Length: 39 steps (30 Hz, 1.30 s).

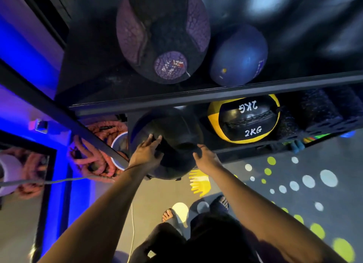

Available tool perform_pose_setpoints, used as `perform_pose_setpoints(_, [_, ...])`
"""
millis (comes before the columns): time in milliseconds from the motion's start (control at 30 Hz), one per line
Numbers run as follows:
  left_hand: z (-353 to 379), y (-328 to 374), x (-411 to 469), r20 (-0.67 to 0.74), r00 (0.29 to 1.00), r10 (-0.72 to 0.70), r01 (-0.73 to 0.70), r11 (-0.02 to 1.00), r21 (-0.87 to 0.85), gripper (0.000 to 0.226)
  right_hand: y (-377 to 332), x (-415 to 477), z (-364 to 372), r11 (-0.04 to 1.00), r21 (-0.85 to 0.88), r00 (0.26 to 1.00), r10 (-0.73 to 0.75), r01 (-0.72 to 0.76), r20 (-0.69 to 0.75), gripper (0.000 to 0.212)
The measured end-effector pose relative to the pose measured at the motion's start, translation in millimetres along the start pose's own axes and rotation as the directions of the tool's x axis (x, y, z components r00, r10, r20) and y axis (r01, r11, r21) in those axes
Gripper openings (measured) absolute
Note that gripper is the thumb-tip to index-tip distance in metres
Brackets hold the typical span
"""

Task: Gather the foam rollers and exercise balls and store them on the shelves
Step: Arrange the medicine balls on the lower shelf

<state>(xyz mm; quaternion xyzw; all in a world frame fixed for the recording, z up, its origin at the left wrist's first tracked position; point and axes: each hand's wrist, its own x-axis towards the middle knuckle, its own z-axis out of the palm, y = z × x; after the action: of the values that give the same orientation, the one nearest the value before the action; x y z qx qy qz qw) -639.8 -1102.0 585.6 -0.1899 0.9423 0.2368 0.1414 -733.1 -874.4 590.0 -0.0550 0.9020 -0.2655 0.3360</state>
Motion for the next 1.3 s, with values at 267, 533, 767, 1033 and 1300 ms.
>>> perform_pose_setpoints(267, [15.5, -4.2, -35.4, -0.113, 0.970, 0.216, -0.236, 0.950, -0.204, 0.035, -16.3, 29.0, 16.3, 0.981, -0.038, 0.980, -0.190, 0.188, -0.057, 0.070])
perform_pose_setpoints(533, [10.7, 2.7, -3.6, 0.226, 0.891, -0.393, 0.453, 0.795, -0.403, 0.089, 32.9, -21.5, 54.0, 0.966, -0.100, 0.959, -0.252, 0.240, -0.129, 0.077])
perform_pose_setpoints(767, [60.6, 16.1, -2.3, 0.411, 0.844, -0.344, 0.435, 0.888, -0.149, 0.118, 90.6, -30.6, 78.8, 0.981, -0.130, 0.989, -0.145, 0.141, -0.019, 0.072])
perform_pose_setpoints(1033, [23.6, 14.9, 40.5, -0.026, 0.948, -0.317, 0.305, 0.930, -0.206, 0.082, 41.8, -2.3, 57.8, 0.933, 0.260, 0.947, -0.177, 0.248, -0.268, 0.063])
perform_pose_setpoints(1300, [18.1, 18.4, 9.0, -0.075, 0.946, 0.315, -0.310, 0.948, 0.077, 0.080, -47.2, 110.4, -0.9, 0.863, 0.419, 0.877, 0.410, -0.282, -0.253, 0.077])
